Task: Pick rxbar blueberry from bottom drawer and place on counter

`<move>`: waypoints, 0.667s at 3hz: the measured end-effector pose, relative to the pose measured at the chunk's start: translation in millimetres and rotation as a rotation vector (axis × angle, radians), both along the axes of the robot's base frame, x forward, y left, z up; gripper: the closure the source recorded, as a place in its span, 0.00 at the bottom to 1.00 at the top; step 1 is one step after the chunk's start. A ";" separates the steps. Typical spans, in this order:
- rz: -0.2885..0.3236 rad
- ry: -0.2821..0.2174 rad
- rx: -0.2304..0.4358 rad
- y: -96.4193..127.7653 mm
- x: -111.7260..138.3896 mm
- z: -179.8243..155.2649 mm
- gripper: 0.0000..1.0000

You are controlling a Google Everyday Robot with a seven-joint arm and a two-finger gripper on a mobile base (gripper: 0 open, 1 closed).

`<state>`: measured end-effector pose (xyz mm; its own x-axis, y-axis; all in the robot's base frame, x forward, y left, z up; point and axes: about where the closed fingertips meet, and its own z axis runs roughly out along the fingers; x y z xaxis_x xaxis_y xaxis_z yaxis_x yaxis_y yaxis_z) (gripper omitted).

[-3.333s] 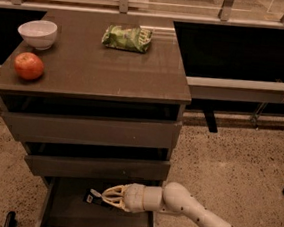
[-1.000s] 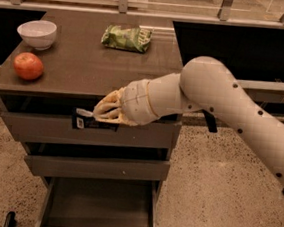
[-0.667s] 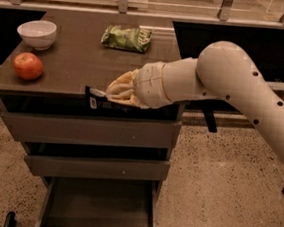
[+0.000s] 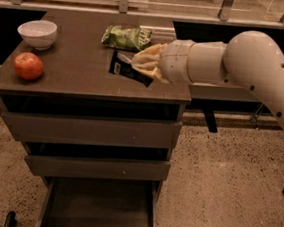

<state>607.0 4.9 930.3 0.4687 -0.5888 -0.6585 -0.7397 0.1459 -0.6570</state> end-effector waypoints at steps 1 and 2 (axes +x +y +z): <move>-0.111 -0.006 0.067 -30.6 27.3 8.7 1.00; -0.204 0.047 0.119 -55.4 58.4 -1.7 0.96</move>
Offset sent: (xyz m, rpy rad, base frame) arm 0.0761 -0.0793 0.0014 0.1625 0.0532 -0.2819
